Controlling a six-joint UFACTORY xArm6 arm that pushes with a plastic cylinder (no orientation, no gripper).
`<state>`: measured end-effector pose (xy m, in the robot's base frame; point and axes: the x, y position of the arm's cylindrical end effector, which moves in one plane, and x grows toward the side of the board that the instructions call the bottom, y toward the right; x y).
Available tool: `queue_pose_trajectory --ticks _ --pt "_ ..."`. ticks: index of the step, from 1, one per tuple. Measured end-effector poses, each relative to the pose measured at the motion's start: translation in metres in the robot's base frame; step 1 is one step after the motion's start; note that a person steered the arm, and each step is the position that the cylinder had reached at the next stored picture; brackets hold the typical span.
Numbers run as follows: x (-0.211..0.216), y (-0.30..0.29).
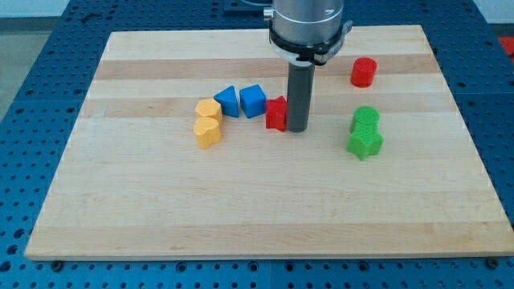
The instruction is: Slide the red circle to the center of the board
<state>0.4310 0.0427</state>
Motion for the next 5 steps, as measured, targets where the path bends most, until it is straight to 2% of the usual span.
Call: queue_pose_trajectory --ticks 3,5 --pt "-0.008 0.036" --pt "-0.046 0.065"
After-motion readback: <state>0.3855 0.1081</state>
